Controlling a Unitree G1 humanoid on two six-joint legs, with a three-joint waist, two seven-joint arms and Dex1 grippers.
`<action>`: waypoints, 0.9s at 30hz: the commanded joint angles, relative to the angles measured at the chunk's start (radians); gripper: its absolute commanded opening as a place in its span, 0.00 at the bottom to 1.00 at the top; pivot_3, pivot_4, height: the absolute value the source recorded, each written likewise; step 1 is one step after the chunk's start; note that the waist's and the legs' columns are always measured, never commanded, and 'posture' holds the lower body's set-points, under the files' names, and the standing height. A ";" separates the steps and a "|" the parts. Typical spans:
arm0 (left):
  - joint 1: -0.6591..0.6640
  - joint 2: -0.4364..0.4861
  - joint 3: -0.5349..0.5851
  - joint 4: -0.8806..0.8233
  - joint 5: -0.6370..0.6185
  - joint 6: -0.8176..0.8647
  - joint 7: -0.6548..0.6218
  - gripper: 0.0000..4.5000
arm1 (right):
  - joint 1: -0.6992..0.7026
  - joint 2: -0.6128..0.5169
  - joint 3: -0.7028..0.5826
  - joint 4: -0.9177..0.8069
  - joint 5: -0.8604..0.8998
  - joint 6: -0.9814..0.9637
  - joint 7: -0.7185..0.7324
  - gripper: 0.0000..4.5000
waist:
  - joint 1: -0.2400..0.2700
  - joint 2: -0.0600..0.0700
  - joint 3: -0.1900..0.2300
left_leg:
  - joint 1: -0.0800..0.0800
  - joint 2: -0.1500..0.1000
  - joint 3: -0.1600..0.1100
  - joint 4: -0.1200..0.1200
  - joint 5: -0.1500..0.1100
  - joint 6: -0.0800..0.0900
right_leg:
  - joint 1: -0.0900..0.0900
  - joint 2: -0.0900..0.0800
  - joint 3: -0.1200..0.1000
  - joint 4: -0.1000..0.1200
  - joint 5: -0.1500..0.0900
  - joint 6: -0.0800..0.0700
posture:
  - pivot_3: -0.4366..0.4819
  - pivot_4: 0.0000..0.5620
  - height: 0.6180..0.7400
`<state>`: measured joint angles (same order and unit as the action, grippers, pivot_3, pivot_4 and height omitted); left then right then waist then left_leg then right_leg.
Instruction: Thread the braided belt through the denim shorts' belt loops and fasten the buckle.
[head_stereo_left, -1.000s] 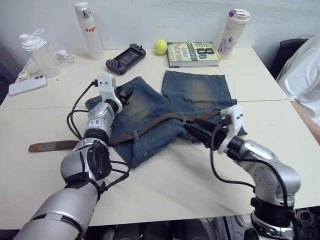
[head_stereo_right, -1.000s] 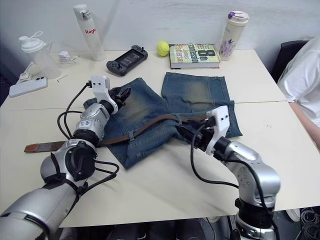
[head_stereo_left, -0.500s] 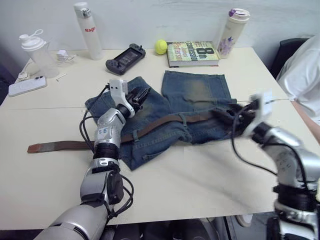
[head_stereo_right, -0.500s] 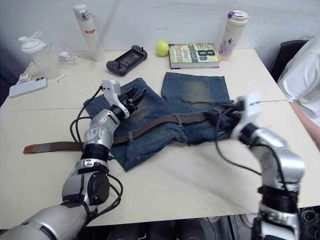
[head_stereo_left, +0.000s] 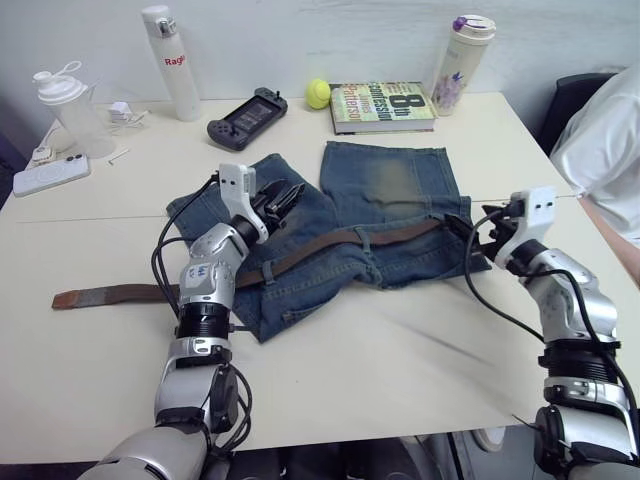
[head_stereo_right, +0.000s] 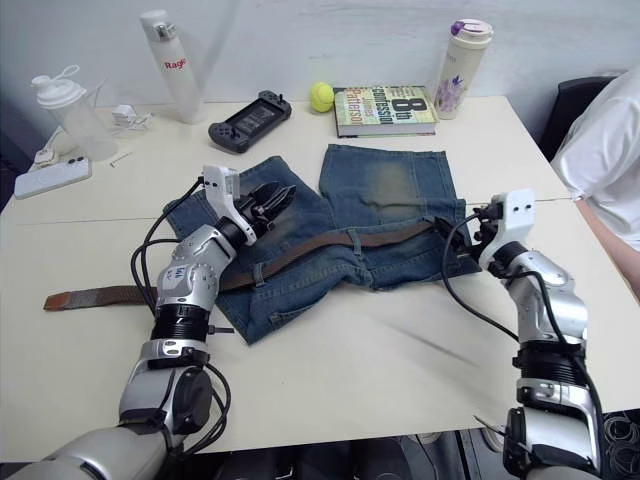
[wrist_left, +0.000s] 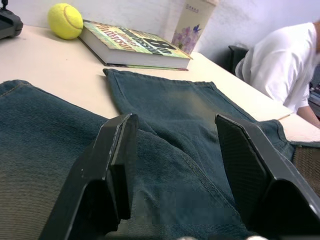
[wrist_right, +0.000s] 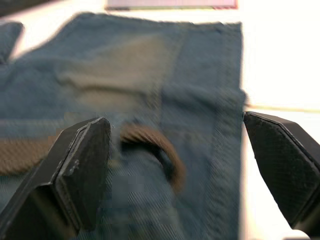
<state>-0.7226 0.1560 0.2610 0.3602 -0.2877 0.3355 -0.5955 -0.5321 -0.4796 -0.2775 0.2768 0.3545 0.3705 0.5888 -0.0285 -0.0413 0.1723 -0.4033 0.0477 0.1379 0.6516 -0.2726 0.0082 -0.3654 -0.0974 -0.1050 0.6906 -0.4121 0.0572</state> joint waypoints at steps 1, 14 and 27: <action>0.151 0.141 -0.057 -0.326 -0.135 0.136 -0.205 0.61 | 0.062 -0.022 -0.003 -0.181 0.072 0.017 0.070 1.00 | -0.003 0.002 0.001 | 0.000 0.000 0.000 -0.001 0.000 0.000 | 0.000 0.000 0.001 -0.001 0.000 0.000 | 0.48 0.27 1.00; 0.487 0.465 -0.333 -0.608 0.005 -0.081 -0.447 0.61 | 0.185 -0.282 0.301 -0.318 -0.169 -0.106 0.308 1.00 | 0.031 0.018 0.010 | 0.014 -0.006 -0.019 -0.003 -0.001 0.001 | 0.026 0.002 0.003 -0.017 0.001 0.002 | 0.48 0.27 1.00; 0.481 0.412 -0.468 -0.429 0.368 -0.498 -0.204 0.55 | 0.183 -0.339 0.364 -0.104 -0.424 -0.285 0.175 0.94 | 0.025 0.017 0.010 | 0.016 -0.005 -0.018 -0.002 -0.001 0.002 | 0.030 0.002 0.002 -0.020 0.003 0.005 | 0.48 0.27 1.00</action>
<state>-0.2493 0.5588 -0.2071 -0.0723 0.0715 -0.1406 -0.8038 -0.3580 -0.8221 0.0788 0.1294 -0.0257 0.0843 0.7914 -0.0038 -0.0242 0.1821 -0.3874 0.0425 0.1198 0.6494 -0.2739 0.0099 -0.3353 -0.0958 -0.1032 0.6709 -0.4093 0.0621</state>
